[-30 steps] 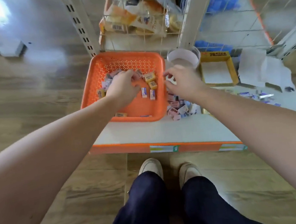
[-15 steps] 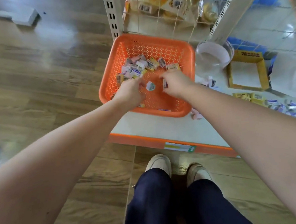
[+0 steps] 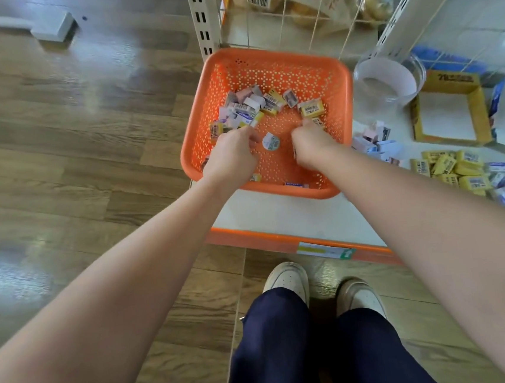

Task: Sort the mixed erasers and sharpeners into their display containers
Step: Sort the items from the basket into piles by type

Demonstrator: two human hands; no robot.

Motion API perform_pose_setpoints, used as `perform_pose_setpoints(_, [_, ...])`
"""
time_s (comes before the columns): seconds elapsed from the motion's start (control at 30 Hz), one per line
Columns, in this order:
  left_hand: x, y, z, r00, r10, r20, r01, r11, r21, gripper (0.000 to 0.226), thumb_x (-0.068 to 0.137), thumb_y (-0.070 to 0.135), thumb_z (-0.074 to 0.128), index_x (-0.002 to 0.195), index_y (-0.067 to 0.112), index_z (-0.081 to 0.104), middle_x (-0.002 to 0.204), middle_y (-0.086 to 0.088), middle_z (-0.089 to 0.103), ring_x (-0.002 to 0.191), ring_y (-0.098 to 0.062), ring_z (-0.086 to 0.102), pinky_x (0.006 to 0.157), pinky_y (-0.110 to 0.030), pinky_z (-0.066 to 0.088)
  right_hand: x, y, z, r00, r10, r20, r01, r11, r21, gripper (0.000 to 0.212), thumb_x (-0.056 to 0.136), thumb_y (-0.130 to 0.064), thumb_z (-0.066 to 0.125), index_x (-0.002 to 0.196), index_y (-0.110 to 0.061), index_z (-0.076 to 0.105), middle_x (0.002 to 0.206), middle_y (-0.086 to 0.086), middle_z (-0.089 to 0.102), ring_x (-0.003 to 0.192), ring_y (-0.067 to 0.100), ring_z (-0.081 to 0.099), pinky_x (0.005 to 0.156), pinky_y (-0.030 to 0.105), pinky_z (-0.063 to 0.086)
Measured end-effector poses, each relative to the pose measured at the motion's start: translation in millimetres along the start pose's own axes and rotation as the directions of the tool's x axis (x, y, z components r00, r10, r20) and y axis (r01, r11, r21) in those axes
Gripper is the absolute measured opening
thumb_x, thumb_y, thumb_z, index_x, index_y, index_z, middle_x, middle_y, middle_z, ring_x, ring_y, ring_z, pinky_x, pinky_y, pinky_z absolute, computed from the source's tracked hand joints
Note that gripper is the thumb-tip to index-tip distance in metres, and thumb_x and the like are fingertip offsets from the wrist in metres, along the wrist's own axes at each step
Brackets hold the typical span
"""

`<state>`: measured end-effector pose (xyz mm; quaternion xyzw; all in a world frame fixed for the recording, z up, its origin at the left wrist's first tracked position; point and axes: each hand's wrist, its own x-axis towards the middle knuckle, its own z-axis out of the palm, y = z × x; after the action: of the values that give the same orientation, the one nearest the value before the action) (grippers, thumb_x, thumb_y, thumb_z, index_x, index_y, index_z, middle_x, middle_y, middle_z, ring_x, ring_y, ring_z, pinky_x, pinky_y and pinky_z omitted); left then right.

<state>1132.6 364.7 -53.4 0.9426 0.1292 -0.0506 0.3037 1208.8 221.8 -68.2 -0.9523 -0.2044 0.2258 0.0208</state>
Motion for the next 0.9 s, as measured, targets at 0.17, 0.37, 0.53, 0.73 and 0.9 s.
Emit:
perform_pose_setpoints(0.17, [5.8,0.4,0.9,0.978,-0.031,0.206,0.011,0.995,0.095,0.033,0.080,0.005,0.057,0.109,0.018,0.065,0.109,-0.004,0.064,0.099,-0.023,0.059,0.084,-0.034,0.051,-12.4,-5.8,3.2,0.993,-0.108,-0.045,0.111,0.991,0.070,0.038,0.083,-0.015,0.063,0.117,-0.002,0.053,0.125,0.017,0.044,0.110,0.034,0.050,0.094,0.037,0.043])
perform_pose_setpoints(0.37, [15.0,9.6,-14.7,0.861,-0.009,0.509,-0.192,0.920,0.342,0.037,0.087,0.002,0.048,0.118,0.014,0.063,0.119,-0.006,0.064,0.108,-0.024,0.058,0.093,-0.033,0.047,-23.9,-4.4,-9.0,0.960,-0.225,-0.169,0.243,0.965,0.097,0.052,0.081,-0.012,0.065,0.128,-0.008,0.044,0.130,0.014,0.046,0.120,0.030,0.045,0.099,0.035,0.037])
perform_pose_setpoints(0.53, [16.5,23.0,-14.1,0.784,-0.043,0.620,-0.328,0.818,0.472,0.034,0.093,0.004,0.046,0.123,0.015,0.059,0.121,-0.004,0.059,0.106,-0.023,0.055,0.086,-0.028,0.043,-36.3,-2.2,-15.5,0.939,-0.262,-0.220,0.290,0.951,0.105,0.051,0.082,-0.012,0.065,0.128,-0.008,0.045,0.131,0.012,0.047,0.121,0.028,0.044,0.098,0.034,0.035])
perform_pose_setpoints(0.73, [15.9,27.3,-10.9,0.791,-0.056,0.609,-0.363,0.759,0.540,0.026,0.091,0.015,0.055,0.116,0.007,0.059,0.113,-0.008,0.061,0.087,-0.020,0.049,0.074,-0.028,0.040,-48.4,4.9,-18.3,0.924,-0.277,-0.264,0.320,0.938,0.135,0.051,0.082,-0.013,0.064,0.129,-0.010,0.046,0.131,0.010,0.047,0.121,0.027,0.044,0.097,0.034,0.037])
perform_pose_setpoints(0.9, [12.7,19.9,-22.4,0.890,0.006,0.457,-0.138,0.957,0.257,0.030,0.079,0.011,0.071,0.107,0.015,0.061,0.100,-0.001,0.063,0.084,-0.015,0.055,0.073,-0.024,0.042,-63.5,23.4,-26.9,0.901,-0.272,-0.339,0.345,0.922,0.177,0.050,0.083,-0.014,0.061,0.130,-0.010,0.046,0.132,0.010,0.048,0.121,0.026,0.045,0.097,0.032,0.035])
